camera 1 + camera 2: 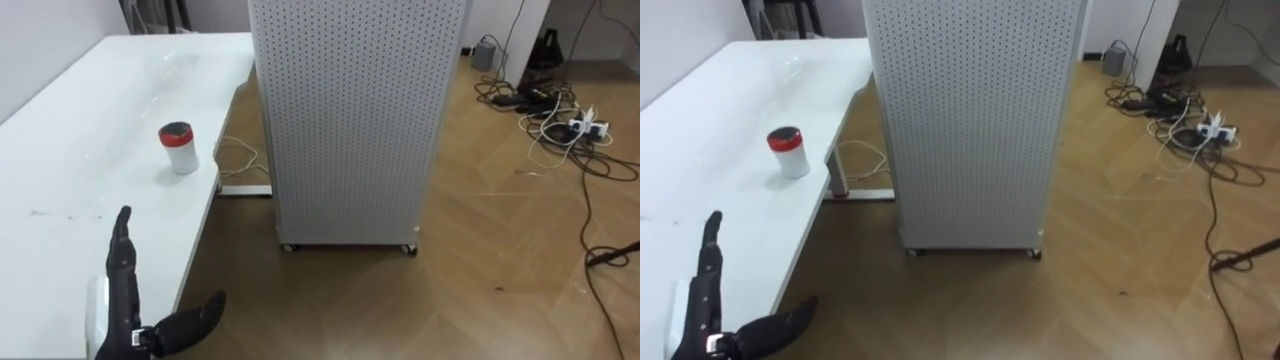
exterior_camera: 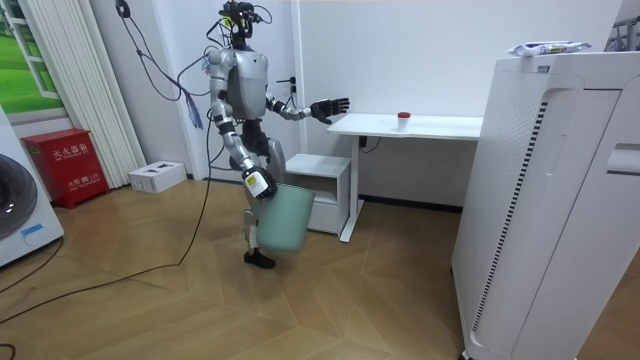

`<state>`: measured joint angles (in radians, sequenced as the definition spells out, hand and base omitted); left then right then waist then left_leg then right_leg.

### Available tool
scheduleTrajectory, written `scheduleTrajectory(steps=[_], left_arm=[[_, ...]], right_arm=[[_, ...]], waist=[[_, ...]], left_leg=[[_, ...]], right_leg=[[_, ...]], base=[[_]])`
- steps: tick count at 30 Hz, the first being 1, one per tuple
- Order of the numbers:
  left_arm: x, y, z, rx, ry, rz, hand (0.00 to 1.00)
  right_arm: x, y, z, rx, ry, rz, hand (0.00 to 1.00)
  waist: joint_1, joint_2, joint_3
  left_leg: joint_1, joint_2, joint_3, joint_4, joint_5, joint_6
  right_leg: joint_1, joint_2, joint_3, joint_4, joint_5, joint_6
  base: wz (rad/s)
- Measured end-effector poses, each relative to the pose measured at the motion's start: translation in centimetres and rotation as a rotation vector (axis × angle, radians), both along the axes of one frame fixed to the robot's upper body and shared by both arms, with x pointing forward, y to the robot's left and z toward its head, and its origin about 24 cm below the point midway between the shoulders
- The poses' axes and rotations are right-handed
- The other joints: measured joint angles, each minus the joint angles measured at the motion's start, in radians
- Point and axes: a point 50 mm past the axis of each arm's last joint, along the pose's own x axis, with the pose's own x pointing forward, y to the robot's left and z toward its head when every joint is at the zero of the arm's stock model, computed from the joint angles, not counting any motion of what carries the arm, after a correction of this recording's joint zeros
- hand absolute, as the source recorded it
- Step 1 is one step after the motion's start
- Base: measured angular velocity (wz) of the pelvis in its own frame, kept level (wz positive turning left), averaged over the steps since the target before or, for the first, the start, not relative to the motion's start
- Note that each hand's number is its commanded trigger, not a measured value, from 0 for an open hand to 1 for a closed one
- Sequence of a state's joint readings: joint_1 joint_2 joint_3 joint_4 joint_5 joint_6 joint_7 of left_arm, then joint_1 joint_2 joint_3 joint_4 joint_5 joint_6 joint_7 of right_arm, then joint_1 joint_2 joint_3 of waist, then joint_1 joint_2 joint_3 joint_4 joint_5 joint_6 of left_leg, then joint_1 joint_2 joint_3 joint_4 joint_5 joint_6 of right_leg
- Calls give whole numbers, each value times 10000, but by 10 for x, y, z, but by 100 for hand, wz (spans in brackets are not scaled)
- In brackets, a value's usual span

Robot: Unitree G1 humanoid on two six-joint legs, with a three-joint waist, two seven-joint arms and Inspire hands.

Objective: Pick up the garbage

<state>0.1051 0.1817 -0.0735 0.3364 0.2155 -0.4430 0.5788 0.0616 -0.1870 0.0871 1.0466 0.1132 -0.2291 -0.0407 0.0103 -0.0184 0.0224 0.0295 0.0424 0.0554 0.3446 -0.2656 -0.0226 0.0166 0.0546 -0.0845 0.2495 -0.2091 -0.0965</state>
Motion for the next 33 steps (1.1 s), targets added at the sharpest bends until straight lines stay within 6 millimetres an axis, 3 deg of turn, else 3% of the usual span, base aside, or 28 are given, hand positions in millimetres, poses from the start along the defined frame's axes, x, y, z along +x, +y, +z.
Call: scheduleTrajectory(steps=[4, 7, 9, 11, 12, 14, 15, 16, 17, 18, 19, 21, 23, 24, 26, 28, 31, 33], left_arm=[[-1, 5, 0, -339, -22, 326, 0], [0, 10, 1, -534, -117, 607, 0], [-1, 11, 1, -789, -129, 768, 0], [1, 10, 3, -956, -289, 893, 0], [1, 10, 3, -956, -306, 936, 0], [1, 12, 3, -973, -384, 1147, 0], [0, 13, 3, -985, -423, 1243, 0], [0, 14, 3, -984, -411, 1299, 0], [-1, 14, 2, -978, -397, 1348, 0], [-3, 15, 2, -973, -383, 1405, 0], [-2, 15, 2, -964, -420, 1399, 0], [-2, 15, 3, -941, -452, 1427, 0], [0, 15, 5, -954, -531, 1400, 0], [1, 15, 6, -955, -574, 1375, 0], [9, 13, 11, -965, -845, 1260, 0], [12, 11, 14, -983, -948, 1178, 0], [13, 9, 14, -982, -968, 1098, 0], [13, 9, 14, -981, -956, 1083, 0]], right_arm=[[-2, 1, -1, 5, 94, 58, 100], [-2, 1, -1, 57, 130, 142, 100], [-4, 1, -2, 92, 170, 127, 100], [-4, 0, -2, 53, 207, 30, 100], [-5, 0, -2, 24, 236, -8, 100], [-6, -1, -2, -28, 272, -74, 100], [-9, 0, -3, -25, 340, -74, 100], [-12, 0, -4, -29, 430, -59, 100], [-13, 1, -4, -25, 460, -48, 100], [-13, 0, -4, -39, 457, -38, 100], [-12, 0, -4, -75, 419, -57, 100], [-10, -1, -3, -168, 329, -79, 100], [-9, -1, -2, -261, 239, -127, 100], [-10, -1, -2, -273, 250, -132, 100], [-9, -2, -1, -356, 224, -184, 100], [-6, -2, 0, -293, 46, -346, 100], [-5, -3, 1, -303, -36, -537, 100], [-4, -5, 2, -287, -90, -667, 100]], waist=[[47, -5, 35], [-19, 144, -52], [-44, 113, -36], [-59, 75, -19], [-21, 68, -29], [144, 73, -31], [226, 58, -31], [272, 44, -32], [294, 20, -65], [280, 35, -173], [298, -42, -159], [411, -129, -93], [426, -147, -88], [426, -153, -87], [422, -167, -81], [510, -164, -88], [481, -239, -78], [548, -130, -99]], left_leg=[[-560, 170, -26, 1715, -228, -10], [-943, 184, -53, 2505, -193, -20], [-1549, 92, -208, 3046, -169, -26], [-2451, -333, -318, 2452, -101, -13], [-2649, -432, -337, 2141, -26, -38], [-3159, -669, -366, 986, 640, -45], [-3349, -731, -412, 72, 1176, 3], [-3338, -784, -432, -574, 2021, 104], [-3298, -806, -460, -702, 2404, 131], [-3210, -934, -468, -690, 2877, 408], [-3178, -982, -347, -491, 3021, 587], [-3257, -1092, -242, -21, 2851, 753], [-3428, -1134, -5, 760, 2124, 862], [-3442, -1186, -8, 967, 1927, 881], [-3466, -1341, 149, 1557, 1265, 1024], [-3361, -1440, 290, 1805, 899, 1160], [-2868, -1626, 866, 2082, 325, 1533], [-2596, -1628, 908, 2059, 65, 1646]], right_leg=[[-46, 6, -12, 667, -424, -117], [11, 77, 25, 807, -497, -231], [42, 56, 195, 858, -541, -304], [45, -58, 480, 967, -764, -250], [74, -79, 545, 972, -790, -240], [242, -158, 560, 998, -912, -231], [360, -182, 565, 1133, -1124, -211], [519, -184, 608, 1289, -1401, -160], [558, -195, 669, 1390, -1552, -123], [599, -285, 669, 1510, -1782, 12], [672, -393, 583, 1453, -1874, 144], [858, -575, 443, 1246, -1935, 251], [1051, -850, 288, 1131, -2075, 468], [1127, -926, 235, 1161, -2149, 545], [1184, -1299, -311, 1787, -2466, 908], [859, -1623, -498, 3100, -2520, 1020], [287, -2347, -880, 5402, -2078, 1556], [4, -2486, -980, 6223, -1394, 1683]], base=[[-1], [3], [16], [16], [-13], [-25], [-19], [-21], [-17], [-26], [-39], [-36], [-25], [-17], [-8], [-8], [17], [12]])
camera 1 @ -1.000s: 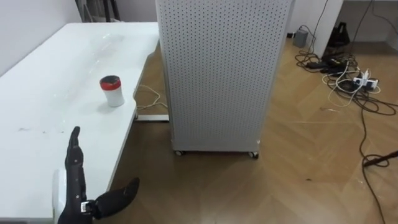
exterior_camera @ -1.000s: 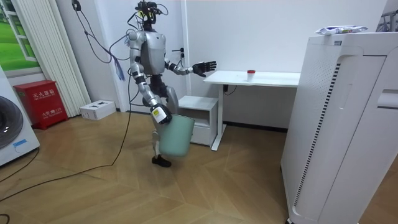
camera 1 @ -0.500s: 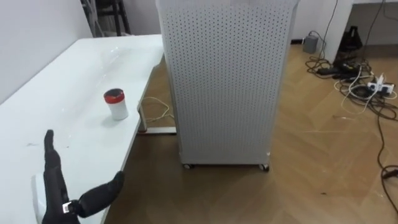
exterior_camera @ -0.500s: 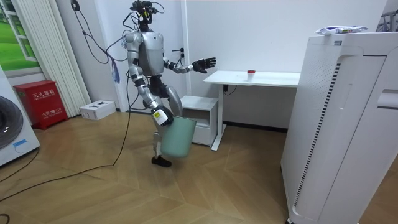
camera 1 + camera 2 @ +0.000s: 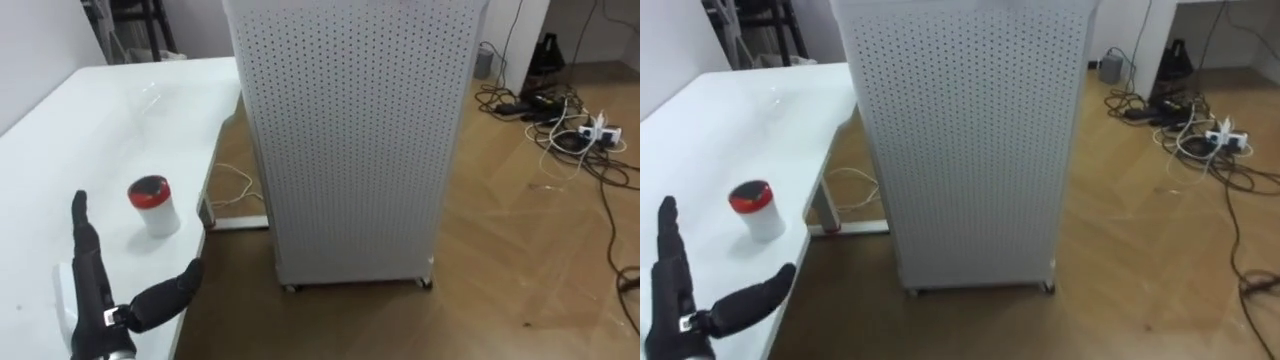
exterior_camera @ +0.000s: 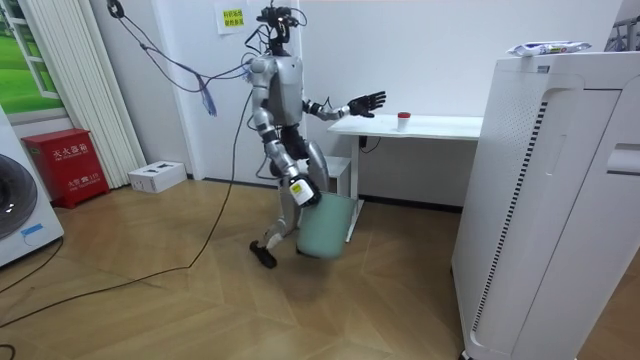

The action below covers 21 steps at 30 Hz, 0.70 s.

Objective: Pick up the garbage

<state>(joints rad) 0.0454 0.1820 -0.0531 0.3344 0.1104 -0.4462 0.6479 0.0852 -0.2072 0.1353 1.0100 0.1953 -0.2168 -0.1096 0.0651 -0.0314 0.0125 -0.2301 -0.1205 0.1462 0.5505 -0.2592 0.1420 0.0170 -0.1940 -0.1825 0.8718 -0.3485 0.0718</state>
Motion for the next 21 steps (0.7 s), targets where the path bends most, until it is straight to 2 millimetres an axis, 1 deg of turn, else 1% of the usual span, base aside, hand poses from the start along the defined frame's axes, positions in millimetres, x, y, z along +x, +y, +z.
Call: scheduleTrajectory(steps=[1, 2, 3, 4, 6, 7, 8, 9, 10, 11, 13, 15, 17, 21], left_arm=[[0, 1, 1, 4, -19, 32, 0], [1, 2, 2, 31, -74, 68, 0], [2, 2, 2, 52, -90, 56, 0], [2, 1, 3, 88, -101, 15, 0], [2, 0, 3, 122, -99, -31, 0], [2, 1, 3, 118, -93, -22, 0], [2, 1, 3, 125, -100, 11, 0], [2, 1, 2, 103, -61, 30, 0], [0, 1, 0, 85, -9, 41, 0], [0, 1, 0, 84, -14, 47, 0], [0, 2, -2, 86, 112, 96, 0], [-3, 3, -7, 92, 342, 146, 0], [-6, 3, -10, 93, 460, 181, 0], [-7, 4, -10, 90, 422, 332, 0]], right_arm=[[2, 0, 1, 57, -57, 46, 100], [7, 1, 2, 183, -215, 90, 100], [10, 2, 3, 262, -277, 66, 100], [12, 2, 3, 333, -328, 106, 100], [10, 3, 3, 358, -285, 165, 100], [10, 3, 3, 316, -249, 209, 100], [10, 3, 3, 273, -235, 256, 100], [9, 2, 3, 235, -224, 277, 100], [9, 2, 2, 176, -210, 261, 100], [10, 2, 3, 152, -242, 251, 100], [11, 2, 3, 164, -262, 274, 100], [12, 3, 3, 229, -283, 340, 100], [13, 4, 4, 335, -300, 457, 100], [19, 6, 7, 443, -530, 630, 100]], waist=[[5, 125, -8], [21, 207, -3], [24, 227, 11], [42, 239, 15], [-42, 266, 15], [-89, 302, 43], [-166, 281, 53], [-224, 307, 61], [-322, 350, 21], [-291, 344, 19], [-209, 322, 24], [-109, 295, 21], [-53, 282, 14], [-36, 233, -11]], left_leg=[[140, 14, -186, -87, -92, 46], [226, 46, -278, -241, -98, 56], [288, 71, -291, -343, -95, 61], [449, 110, -313, -497, -94, 63], [723, 169, -459, -705, -98, 57], [885, 195, -594, -790, -124, 9], [1010, 181, -695, -858, -153, -40], [1052, 198, -794, -874, -169, -71], [1167, 236, -991, -1006, -168, -149], [1276, 301, -1015, -1178, -129, -219], [1399, 415, -1026, -1352, -98, -301], [1512, 482, -1039, -1528, -106, -369], [1524, 612, -1029, -1623, -143, -439], [1543, 617, -1121, -1742, -122, -477]], right_leg=[[-144, -19, -195, 230, 251, 10], [-482, -50, -354, 320, -25, -21], [-704, -54, -396, 318, -198, -40], [-1152, -54, -396, 216, -430, -41], [-1562, 25, -379, -651, -468, -46], [-1601, 74, -383, -1717, -418, -53], [-1607, 110, -343, -2929, -6, -62], [-1627, 156, -361, -3073, 444, -194], [-1468, 300, -379, -3462, 555, -226], [-1340, 444, -396, -3686, 629, -292], [-1120, 602, -397, -3960, 715, -361], [-1000, 718, -373, -4191, 744, -390], [-901, 894, -385, -4470, 845, -441], [-873, 928, -405, -4658, 866, -454]], base=[[7], [10], [0], [9], [18], [29], [31], [39], [20], [11], [-6], [-8], [-8], [1]])
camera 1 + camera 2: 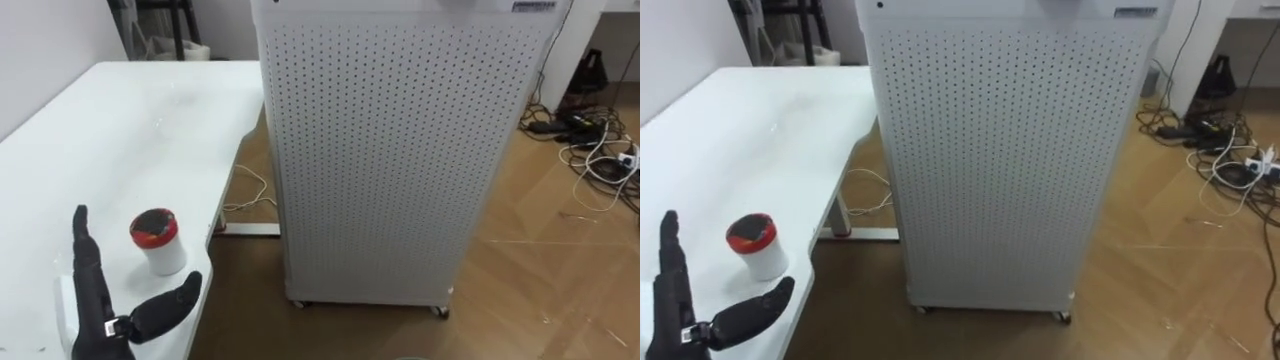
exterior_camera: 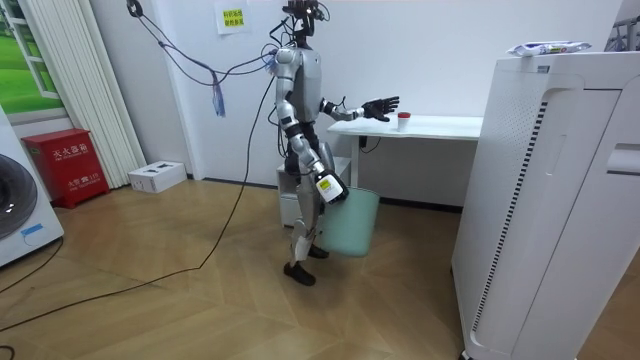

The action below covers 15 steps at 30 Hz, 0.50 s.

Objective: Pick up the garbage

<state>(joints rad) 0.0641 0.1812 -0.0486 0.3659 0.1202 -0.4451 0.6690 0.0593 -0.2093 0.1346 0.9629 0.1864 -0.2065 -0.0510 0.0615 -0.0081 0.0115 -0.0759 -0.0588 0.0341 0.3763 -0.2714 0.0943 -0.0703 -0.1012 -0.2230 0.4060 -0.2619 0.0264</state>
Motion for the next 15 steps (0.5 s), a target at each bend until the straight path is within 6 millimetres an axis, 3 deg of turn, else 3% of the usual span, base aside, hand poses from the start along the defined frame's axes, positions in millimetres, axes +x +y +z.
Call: scheduleTrajectory(steps=[5, 15], left_arm=[[-1, 1, 0, 24, 23, 5, 0], [-6, 1, -6, -28, 292, 21, 0]], right_arm=[[2, 1, 1, 88, -65, 101, 100], [6, 1, 4, 76, -302, 153, 100]], waist=[[19, -70, -26], [189, -47, -9]], left_leg=[[71, -13, -351, -83, 5, -9], [549, 9, -438, -456, 6, -10]], right_leg=[[393, 149, 2, -642, 81, 46], [1088, 289, 31, -1472, 266, 91]], base=[[12], [2]])
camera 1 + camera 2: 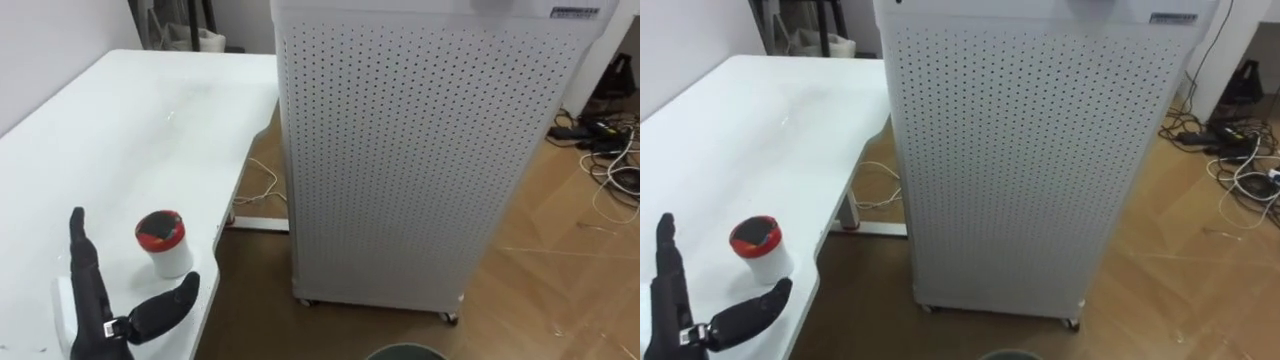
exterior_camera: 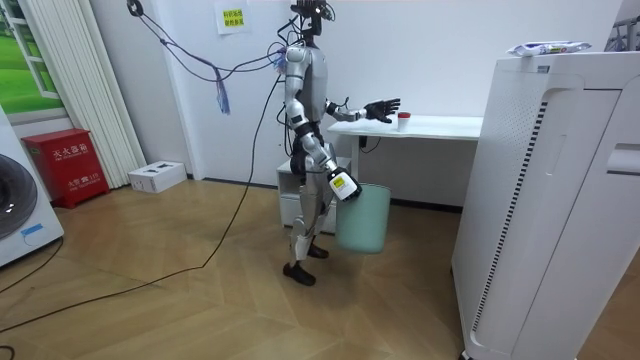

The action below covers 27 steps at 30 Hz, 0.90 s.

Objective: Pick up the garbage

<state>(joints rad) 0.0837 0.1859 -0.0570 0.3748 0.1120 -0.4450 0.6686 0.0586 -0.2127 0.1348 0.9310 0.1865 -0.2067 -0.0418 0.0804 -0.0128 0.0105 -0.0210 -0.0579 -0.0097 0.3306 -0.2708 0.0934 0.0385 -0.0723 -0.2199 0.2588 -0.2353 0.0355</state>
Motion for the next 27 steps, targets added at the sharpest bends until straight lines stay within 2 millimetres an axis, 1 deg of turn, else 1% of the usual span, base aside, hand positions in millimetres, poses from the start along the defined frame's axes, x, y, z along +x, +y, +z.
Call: scheduleTrajectory(steps=[3, 5, 6, 10, 11, 16, 20, 23, 27], left_arm=[[-2, 0, -6, -16, 312, -4, 0], [-6, 3, -17, 2, 846, 80, 0], [-7, 3, -19, 0, 955, 78, 0], [-10, 6, -27, -368, 1354, 235, 0], [-11, 6, -28, -370, 1417, 245, 0], [-11, 5, -29, -362, 1475, 234, 0], [-10, 2, -31, -352, 1557, 106, 0], [-11, 3, -32, -337, 1635, 157, 0], [-11, 3, -32, -337, 1659, 136, 0]], right_arm=[[1, 1, 1, 27, -64, 51, 100], [1, 2, 0, 108, -47, 110, 100], [1, 2, 0, 121, -43, 119, 100], [0, 7, -1, 204, 5, 255, 100], [-1, 7, -2, 163, 45, 364, 100], [-2, 10, -3, 116, 148, 635, 100], [-4, 16, -4, 206, 249, 957, 100], [-4, 18, -5, 280, 280, 1130, 100], [-4, 19, -5, 369, 303, 1227, 100]], waist=[[18, -1, 3], [30, -9, 11], [21, -19, 17], [5, -142, 89], [7, -155, 92], [-2, -179, 79], [-88, -183, 75], [-190, -180, 73], [-231, -180, 73]], left_leg=[[92, 2, -6, -72, 1, -2], [225, 2, -6, -157, 1, -2], [232, 4, -6, -180, 2, -3], [241, 6, -32, -254, 15, -25], [235, 3, -40, -257, 15, -25], [232, -5, -52, -255, 15, -25], [249, -8, -60, -249, 15, -25], [302, -9, -58, -249, 15, -25], [308, -9, -49, -246, 16, -26]], right_leg=[[68, 7, 12, -40, 6, 0], [173, 13, -6, -75, 6, 0], [178, 14, -10, -77, 6, 0], [169, 23, -27, -167, 6, 0], [172, 23, -27, -167, 6, 0], [183, 21, -21, -170, 6, 0], [254, 22, -17, -193, 7, 1], [310, 22, -14, -197, 8, 1], [306, 21, 0, -184, 15, 2]], base=[[0], [0], [0], [1], [3], [0], [1], [0], [0]])
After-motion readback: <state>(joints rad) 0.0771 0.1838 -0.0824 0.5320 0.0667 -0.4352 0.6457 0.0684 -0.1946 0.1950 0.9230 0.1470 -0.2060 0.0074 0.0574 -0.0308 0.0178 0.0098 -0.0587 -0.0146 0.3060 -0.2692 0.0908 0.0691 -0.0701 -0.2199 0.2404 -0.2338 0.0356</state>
